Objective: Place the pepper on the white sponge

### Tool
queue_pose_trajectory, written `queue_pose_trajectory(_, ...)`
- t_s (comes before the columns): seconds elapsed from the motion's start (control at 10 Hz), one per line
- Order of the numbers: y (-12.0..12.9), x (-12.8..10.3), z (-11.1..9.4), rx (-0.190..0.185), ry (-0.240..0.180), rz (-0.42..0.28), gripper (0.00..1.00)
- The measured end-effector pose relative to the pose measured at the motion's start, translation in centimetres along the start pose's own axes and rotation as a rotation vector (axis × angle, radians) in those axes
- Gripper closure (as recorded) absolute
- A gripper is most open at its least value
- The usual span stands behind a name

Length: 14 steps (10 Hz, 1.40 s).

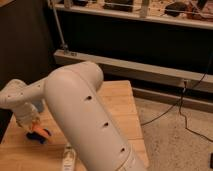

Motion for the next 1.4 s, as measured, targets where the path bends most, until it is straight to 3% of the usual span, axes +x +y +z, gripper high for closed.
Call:
queue_pose_trajectory(0.7, 0.2, -1.0, 0.3, -0.054, -0.019, -0.046, 1.00)
queue_pose_trajectory(1.2, 0.6, -0.5, 0.8, -0.081, 0.008, -0.074, 1.00)
queue_pose_trajectory(1.4, 0.9, -0.2, 1.1, -0.096, 0.026, -0.094, 0.91)
